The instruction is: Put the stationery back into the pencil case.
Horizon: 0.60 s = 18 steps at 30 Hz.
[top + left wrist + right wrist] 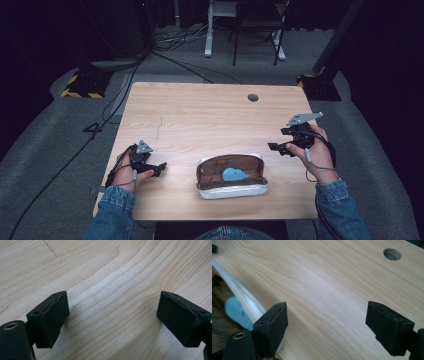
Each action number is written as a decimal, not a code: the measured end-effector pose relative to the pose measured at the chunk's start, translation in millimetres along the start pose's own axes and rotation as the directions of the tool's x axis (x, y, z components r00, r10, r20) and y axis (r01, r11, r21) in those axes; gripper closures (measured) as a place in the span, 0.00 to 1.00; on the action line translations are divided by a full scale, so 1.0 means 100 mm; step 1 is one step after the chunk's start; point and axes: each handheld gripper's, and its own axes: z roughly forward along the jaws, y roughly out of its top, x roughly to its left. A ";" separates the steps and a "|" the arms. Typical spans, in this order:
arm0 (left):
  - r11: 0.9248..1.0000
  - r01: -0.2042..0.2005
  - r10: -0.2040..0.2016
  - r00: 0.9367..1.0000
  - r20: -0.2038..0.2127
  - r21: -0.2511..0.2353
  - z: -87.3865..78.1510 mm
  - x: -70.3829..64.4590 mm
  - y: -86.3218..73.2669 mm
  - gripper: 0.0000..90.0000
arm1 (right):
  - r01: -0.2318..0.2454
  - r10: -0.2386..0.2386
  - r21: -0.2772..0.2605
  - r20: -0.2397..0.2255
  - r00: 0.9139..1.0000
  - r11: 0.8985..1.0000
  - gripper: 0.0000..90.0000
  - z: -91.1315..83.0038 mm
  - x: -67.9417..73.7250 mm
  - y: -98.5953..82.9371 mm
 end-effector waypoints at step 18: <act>1.000 0.000 0.000 1.000 0.000 0.000 0.00 0.00 0.00 0.12 | -0.070 0.066 0.058 0.076 0.995 0.996 0.21 0.22 -0.45 -0.33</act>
